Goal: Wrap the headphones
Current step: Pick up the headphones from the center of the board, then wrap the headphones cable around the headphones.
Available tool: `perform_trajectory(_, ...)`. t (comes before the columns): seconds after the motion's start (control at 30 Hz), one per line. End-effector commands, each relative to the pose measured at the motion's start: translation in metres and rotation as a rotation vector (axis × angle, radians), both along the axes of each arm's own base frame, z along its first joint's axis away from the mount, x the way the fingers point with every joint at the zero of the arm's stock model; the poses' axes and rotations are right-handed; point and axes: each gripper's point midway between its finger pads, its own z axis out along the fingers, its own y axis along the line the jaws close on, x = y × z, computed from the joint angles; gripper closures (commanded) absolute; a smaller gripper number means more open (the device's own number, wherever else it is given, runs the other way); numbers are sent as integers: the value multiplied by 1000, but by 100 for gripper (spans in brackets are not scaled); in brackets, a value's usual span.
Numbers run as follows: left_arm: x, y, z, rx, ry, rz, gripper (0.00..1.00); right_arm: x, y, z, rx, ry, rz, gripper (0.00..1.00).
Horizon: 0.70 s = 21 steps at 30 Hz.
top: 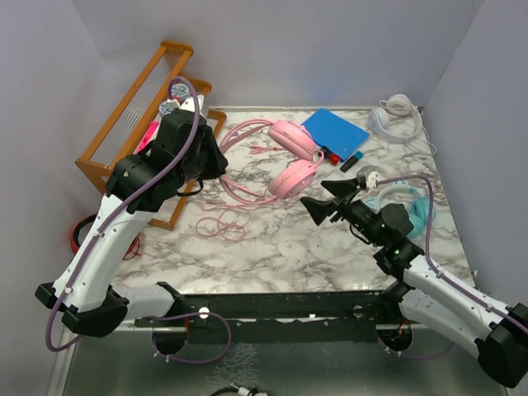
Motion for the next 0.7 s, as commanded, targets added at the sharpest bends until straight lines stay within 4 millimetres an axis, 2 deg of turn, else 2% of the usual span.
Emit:
perform_trajectory(0.0,-10,-41,34,-211,-7,-151,100,-6,6,20,100,-102,49,8)
perform_trajectory(0.1,-20,-62,39,-288,21,-255,100,-7,12,24,118,-133,78,8)
perform_trajectory(0.27,-31,-83,51,-372,34,-369,100,13,24,23,77,-86,69,8)
perform_trajectory(0.4,-40,-98,60,-433,53,-460,100,26,22,23,79,-64,14,11)
perform_trajectory(0.47,-45,-103,66,-462,55,-500,100,29,21,23,82,-53,0,16)
perform_trajectory(0.53,-50,-106,75,-490,42,-533,100,26,22,23,80,-54,13,26)
perform_trajectory(0.67,-54,-108,80,-503,29,-563,100,23,18,24,80,-55,8,54)
